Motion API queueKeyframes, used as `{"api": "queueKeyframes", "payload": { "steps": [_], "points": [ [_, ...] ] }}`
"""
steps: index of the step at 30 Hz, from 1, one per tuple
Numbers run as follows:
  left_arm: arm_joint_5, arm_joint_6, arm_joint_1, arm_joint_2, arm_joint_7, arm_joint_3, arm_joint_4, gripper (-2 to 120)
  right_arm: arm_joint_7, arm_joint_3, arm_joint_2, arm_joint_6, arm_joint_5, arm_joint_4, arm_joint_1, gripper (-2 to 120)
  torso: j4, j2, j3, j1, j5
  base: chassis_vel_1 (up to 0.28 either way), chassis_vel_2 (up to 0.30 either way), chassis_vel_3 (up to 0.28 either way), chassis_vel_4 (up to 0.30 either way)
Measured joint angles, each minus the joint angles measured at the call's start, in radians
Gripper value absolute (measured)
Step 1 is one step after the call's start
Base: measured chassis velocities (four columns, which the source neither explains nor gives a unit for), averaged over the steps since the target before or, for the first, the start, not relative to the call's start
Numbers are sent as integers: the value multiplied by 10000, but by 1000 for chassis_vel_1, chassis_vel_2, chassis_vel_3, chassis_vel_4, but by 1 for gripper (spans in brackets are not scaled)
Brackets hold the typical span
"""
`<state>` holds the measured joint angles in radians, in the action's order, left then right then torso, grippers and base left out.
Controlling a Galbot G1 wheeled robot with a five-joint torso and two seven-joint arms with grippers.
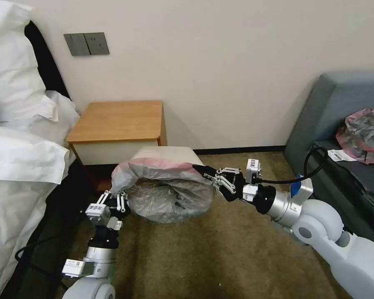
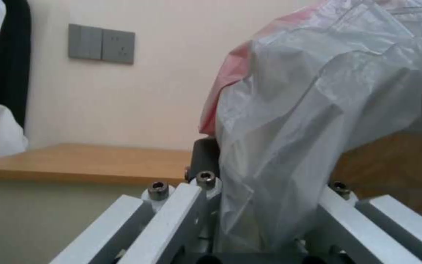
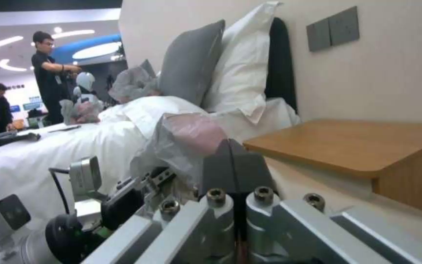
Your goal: Pick up the garbage bag from the table and place it over the trash can.
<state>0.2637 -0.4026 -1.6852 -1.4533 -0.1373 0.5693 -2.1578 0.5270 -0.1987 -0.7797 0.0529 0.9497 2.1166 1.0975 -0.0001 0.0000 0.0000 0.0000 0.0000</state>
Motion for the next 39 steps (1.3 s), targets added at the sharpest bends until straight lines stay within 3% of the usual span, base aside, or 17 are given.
{"api": "queueKeyframes", "payload": {
  "steps": [9, 18, 23, 33, 39],
  "points": [
    [55, -230, -107, -1, -315, -23, 16, 7, -52, -49, -12, -82, -30, -110, -250, 0, 1, 0, 0, 1, 0, 0, 0, 0, 0],
    [1248, -474, -419, 95, -1674, 47, -438, 7, 107, -167, 124, -471, -387, -553, -555, 0, 1, 0, 0, 1, 1, 0, 0, 0, 0],
    [1540, -521, -508, 135, -2086, 118, -639, 7, 139, -185, 128, -562, -441, -694, -699, 0, 0, 1, 0, 1, 1, 0, 0, 0, 0],
    [1489, -563, -494, 122, -2304, 112, -525, 7, 160, -187, 234, -566, -453, -672, -847, 0, 0, 0, -1, 1, -1, 0, 0, 0, 0],
    [1897, -663, -547, 214, -3128, 124, -663, 7, 247, -186, 332, -718, -679, -976, -1083, 0, 1, 0, 0, 1, 0, 0, 0, 0, 0]
  ]
}}
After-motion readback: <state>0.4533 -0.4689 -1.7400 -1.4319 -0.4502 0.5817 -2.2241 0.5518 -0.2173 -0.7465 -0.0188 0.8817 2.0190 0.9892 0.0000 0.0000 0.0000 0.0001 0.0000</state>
